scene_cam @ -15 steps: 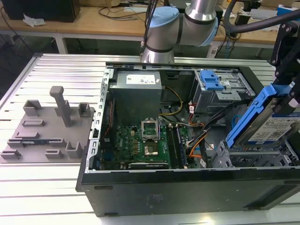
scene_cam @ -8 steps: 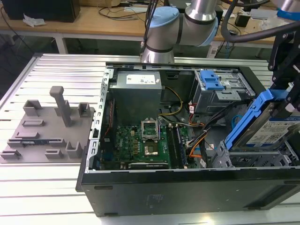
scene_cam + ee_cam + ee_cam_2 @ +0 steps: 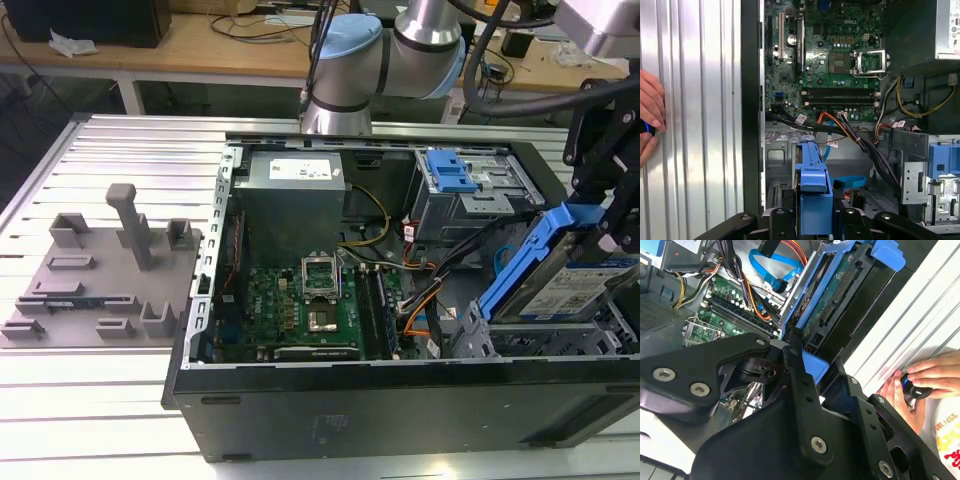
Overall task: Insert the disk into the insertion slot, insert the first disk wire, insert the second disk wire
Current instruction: 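Insert the disk into the insertion slot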
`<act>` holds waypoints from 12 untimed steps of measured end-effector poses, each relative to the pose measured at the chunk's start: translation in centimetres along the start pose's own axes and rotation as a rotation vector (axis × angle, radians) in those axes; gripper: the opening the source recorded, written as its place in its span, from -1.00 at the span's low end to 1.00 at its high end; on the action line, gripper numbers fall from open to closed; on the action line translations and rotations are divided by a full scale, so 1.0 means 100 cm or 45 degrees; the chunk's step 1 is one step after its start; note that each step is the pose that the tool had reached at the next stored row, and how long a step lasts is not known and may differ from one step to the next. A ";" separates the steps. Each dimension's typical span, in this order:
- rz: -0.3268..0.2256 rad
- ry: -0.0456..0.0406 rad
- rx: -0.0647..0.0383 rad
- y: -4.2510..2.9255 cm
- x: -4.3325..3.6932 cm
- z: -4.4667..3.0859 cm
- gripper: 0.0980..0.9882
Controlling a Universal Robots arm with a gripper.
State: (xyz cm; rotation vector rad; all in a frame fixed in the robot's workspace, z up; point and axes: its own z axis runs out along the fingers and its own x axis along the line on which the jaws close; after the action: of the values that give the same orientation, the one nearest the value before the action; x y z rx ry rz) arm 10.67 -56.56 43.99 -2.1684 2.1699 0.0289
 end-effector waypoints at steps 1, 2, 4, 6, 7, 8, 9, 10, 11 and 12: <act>0.000 0.000 0.000 0.0001 0.0001 0.0016 -0.39; 0.000 0.000 0.000 0.0001 0.0002 0.0028 -0.39; -0.001 0.000 0.000 0.0002 0.0004 0.0054 -0.39; -0.001 0.000 0.000 0.0003 0.0008 0.0081 -0.39; -0.001 0.000 0.000 0.0004 0.0010 0.0098 -0.39; -0.002 0.000 0.000 0.0005 0.0014 0.0126 -0.39; -0.002 0.000 0.000 0.0006 0.0018 0.0154 -0.39; -0.002 0.000 0.000 0.0007 0.0023 0.0175 -0.39; -0.002 0.000 0.000 0.0008 0.0030 0.0201 -0.39; -0.002 0.000 0.000 0.0010 0.0042 0.0236 -0.39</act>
State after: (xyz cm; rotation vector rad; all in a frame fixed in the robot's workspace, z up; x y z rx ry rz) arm 10.66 -56.83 41.61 -2.1700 2.1680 0.0292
